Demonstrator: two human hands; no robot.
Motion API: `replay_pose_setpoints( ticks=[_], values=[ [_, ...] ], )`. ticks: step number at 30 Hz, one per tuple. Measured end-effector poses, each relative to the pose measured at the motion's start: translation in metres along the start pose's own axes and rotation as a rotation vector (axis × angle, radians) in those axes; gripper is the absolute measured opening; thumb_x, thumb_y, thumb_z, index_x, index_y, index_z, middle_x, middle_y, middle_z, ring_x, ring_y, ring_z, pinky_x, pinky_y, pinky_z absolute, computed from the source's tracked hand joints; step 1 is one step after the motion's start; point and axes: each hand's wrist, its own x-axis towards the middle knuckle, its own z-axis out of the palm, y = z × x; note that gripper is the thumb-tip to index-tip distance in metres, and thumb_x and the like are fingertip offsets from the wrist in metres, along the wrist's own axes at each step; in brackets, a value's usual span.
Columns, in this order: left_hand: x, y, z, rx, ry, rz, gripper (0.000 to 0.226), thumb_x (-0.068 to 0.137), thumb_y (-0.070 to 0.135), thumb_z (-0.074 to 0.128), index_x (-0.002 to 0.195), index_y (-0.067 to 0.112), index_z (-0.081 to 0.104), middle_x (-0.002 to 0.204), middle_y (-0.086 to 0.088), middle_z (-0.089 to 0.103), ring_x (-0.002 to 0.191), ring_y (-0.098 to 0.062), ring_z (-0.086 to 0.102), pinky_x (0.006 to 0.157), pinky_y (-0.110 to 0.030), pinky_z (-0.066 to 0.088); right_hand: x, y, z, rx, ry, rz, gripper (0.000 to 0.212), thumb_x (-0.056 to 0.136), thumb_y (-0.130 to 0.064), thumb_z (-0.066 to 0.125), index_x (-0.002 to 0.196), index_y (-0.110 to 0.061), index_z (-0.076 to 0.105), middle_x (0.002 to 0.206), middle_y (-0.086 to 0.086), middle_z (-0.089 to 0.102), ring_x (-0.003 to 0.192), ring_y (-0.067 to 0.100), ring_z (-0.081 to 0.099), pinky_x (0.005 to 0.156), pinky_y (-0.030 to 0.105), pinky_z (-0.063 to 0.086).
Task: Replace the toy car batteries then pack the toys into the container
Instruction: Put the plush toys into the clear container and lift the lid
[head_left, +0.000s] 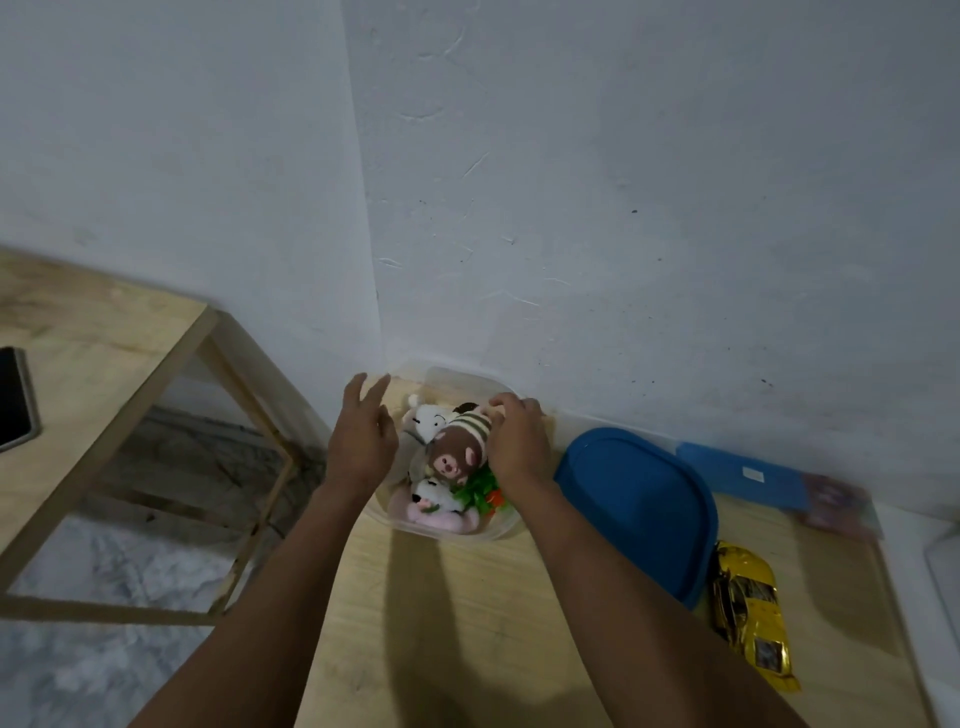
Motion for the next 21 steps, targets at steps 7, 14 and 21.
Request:
replay_pose_setpoints(
  ticks=[7,14,21],
  values=[
    [-0.01,-0.002,0.0,-0.016,-0.025,-0.199,0.047,0.102,0.007,0.037,0.148,0.002,0.036,0.145,-0.019,0.047,0.132,-0.032,0.046,0.106,-0.038,0.038,-0.022,0.0,0.003,-0.076,-0.209,-0.093,0.049,0.087,-0.057,0.056,0.13,-0.034,0.051,0.124,-0.001,0.051,0.109,0.02,0.055,0.084,0.034,0.049],
    [-0.012,-0.009,0.002,0.211,0.015,-0.138,0.04,0.103,0.016,0.035,0.14,0.011,0.049,0.11,-0.017,0.071,0.094,-0.034,0.067,0.076,-0.046,0.057,-0.009,-0.014,0.011,0.179,-0.178,0.089,0.051,0.077,-0.031,0.073,0.124,-0.022,0.056,0.124,0.004,0.056,0.109,0.021,0.056,0.09,0.037,0.052],
    [-0.018,-0.003,0.007,0.251,0.086,-0.155,0.008,0.101,0.015,0.044,0.099,0.007,0.047,0.074,-0.014,0.066,0.057,-0.029,0.056,0.048,-0.034,0.042,0.006,-0.014,-0.018,0.335,-0.027,0.075,0.039,0.075,-0.031,0.075,0.11,-0.023,0.06,0.109,-0.004,0.058,0.102,0.015,0.057,0.078,0.026,0.049]
  ],
)
